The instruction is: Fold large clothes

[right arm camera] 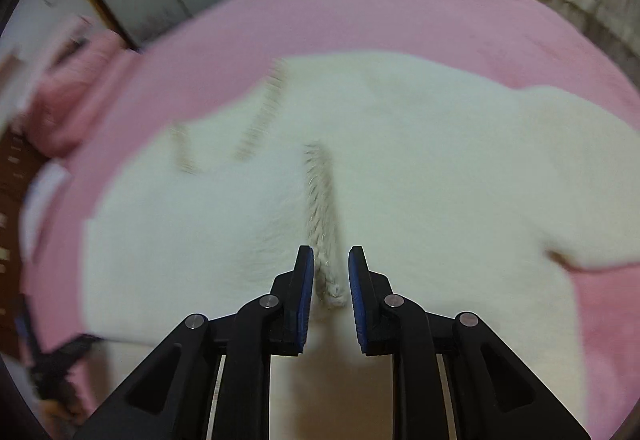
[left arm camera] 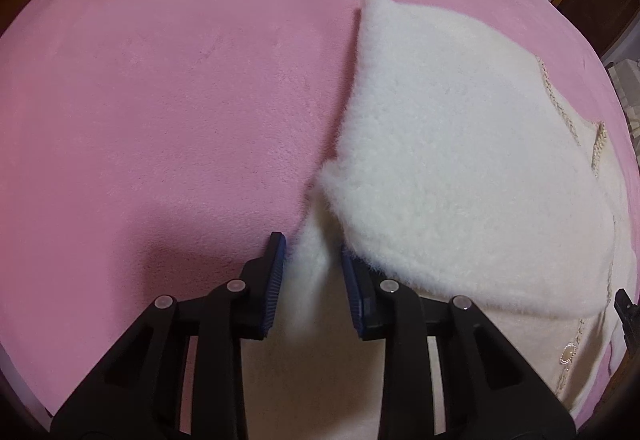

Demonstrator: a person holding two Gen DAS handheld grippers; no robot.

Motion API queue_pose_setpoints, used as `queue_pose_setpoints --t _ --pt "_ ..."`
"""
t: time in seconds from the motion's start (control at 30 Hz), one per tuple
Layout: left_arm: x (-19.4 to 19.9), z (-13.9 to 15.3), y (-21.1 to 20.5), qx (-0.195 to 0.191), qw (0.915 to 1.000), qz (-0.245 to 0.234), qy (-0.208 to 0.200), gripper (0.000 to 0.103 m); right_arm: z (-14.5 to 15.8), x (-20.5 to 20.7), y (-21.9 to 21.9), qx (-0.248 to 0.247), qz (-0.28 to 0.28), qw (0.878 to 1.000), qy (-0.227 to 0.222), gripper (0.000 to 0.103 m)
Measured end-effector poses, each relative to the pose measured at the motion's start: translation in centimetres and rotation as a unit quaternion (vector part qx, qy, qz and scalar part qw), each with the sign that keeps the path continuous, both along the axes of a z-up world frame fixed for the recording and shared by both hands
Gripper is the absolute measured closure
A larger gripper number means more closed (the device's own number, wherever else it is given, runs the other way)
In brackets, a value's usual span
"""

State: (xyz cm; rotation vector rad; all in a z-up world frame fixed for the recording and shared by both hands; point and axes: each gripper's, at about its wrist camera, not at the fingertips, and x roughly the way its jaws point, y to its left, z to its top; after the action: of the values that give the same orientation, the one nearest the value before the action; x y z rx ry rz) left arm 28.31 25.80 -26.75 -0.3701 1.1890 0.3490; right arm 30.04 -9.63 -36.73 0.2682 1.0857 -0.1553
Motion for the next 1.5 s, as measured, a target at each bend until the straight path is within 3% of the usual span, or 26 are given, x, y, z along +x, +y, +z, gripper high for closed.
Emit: queue_pose_setpoints --t 0.07,0.13,0.17,0.27,0.3,0.4,0.5,0.57,0.6,0.63,0.7,0.73,0.8,0.83,0.93,0.97,1.07,1.13,1.2,1.3,1.37,1.4,1.47,1.5 --pt "0.3 0.8 -1.7 0.054 0.9985 -0.003 -0.007 0.077 0.4 -0.7 -0.9 0.003 -0.032 0.999 -0.019 0.086" --pt "-1.3 3.5 -2.8 0.112 0.9926 -0.010 -0.046 0.077 1.5 -1.3 -0.9 0.023 -0.040 0.998 -0.045 0.086" --pt "-2.0 4.8 -3.5 0.115 0.9908 -0.021 -0.068 0.077 1.9 -1.2 -0.6 0.046 -0.030 0.997 -0.052 0.086" --pt "-2.4 7.0 -5.3 0.041 0.9920 -0.074 -0.093 0.081 1.3 -0.8 2.9 0.168 0.030 0.984 -0.054 0.088" --pt "-1.8 7.0 -5.9 0.008 0.9922 -0.090 -0.086 0.091 0.8 -0.4 4.2 0.196 0.046 0.978 -0.048 0.089" --pt "0.4 5.3 -7.2 -0.039 0.9923 -0.106 -0.051 0.102 -2.6 1.6 10.2 0.294 0.095 0.951 -0.008 0.090" --pt "2.3 2.6 -7.1 -0.081 0.9906 -0.110 -0.009 0.103 -6.3 3.5 15.0 0.344 0.134 0.928 0.047 0.090" --pt "2.9 1.2 -6.5 -0.081 0.9904 -0.110 0.020 0.103 -8.4 4.3 16.4 0.330 0.152 0.929 0.072 0.092" --pt "2.7 1.2 -5.9 -0.072 0.9907 -0.114 0.015 0.103 -9.4 5.4 17.0 0.314 0.157 0.933 0.076 0.103" --pt "2.3 1.3 -5.1 -0.045 0.9923 -0.115 0.012 0.103 -9.8 5.8 16.1 0.294 0.157 0.940 0.070 0.103" --pt "1.5 1.8 -2.2 0.045 0.9936 -0.102 0.017 0.103 -9.6 5.9 13.0 0.253 0.135 0.957 0.044 0.103" --pt "1.1 2.0 0.2 0.057 0.9937 -0.094 0.019 0.103 -9.1 5.5 9.8 0.216 0.105 0.970 0.030 0.103" --pt "0.2 1.7 3.5 -0.009 0.9957 -0.092 0.006 0.102 -8.8 4.8 5.5 0.148 0.050 0.987 0.027 0.103" --pt "0.3 1.8 4.5 -0.018 0.9955 -0.093 0.004 0.102 -8.7 4.3 3.5 0.116 0.030 0.993 0.025 0.103" --pt "0.2 3.0 3.4 0.028 0.9911 -0.130 -0.009 0.103 -7.4 4.1 2.1 0.119 -0.009 0.993 0.007 0.103" --pt "-0.1 3.7 2.6 0.021 0.9895 -0.141 -0.023 0.103 -6.3 4.4 3.3 0.099 -0.006 0.995 -0.014 0.103" --pt "0.4 4.5 1.3 -0.071 0.9855 -0.147 -0.046 0.103 -4.1 5.5 8.6 0.167 0.083 0.980 -0.072 0.103" --pt "1.5 3.9 0.8 -0.106 0.9838 -0.137 -0.046 0.103 -6.1 8.1 15.4 0.239 0.145 0.959 -0.046 0.103" --pt "3.3 3.4 0.2 -0.128 0.9832 -0.121 -0.049 0.103 -8.3 9.9 19.8 0.252 0.186 0.949 -0.030 0.103" --pt "6.4 2.0 1.0 -0.142 0.9820 -0.109 -0.059 0.103 -11.2 12.0 21.9 0.234 0.191 0.953 -0.002 0.103" --pt "7.2 2.1 3.1 -0.115 0.9840 -0.115 -0.073 0.103 -12.7 13.6 20.6 0.255 0.172 0.951 -0.020 0.103" --pt "8.0 2.2 3.9 -0.090 0.9857 -0.119 -0.078 0.103 -12.9 14.0 19.5 0.245 0.157 0.956 -0.031 0.103" --pt "7.8 2.6 6.3 -0.015 0.9897 -0.119 -0.077 0.103 -13.1 14.5 14.7 0.196 0.095 0.974 -0.053 0.103" --pt "7.5 2.4 7.5 -0.013 0.9896 -0.121 -0.076 0.102 -13.6 14.6 11.9 0.167 0.048 0.983 -0.057 0.103"
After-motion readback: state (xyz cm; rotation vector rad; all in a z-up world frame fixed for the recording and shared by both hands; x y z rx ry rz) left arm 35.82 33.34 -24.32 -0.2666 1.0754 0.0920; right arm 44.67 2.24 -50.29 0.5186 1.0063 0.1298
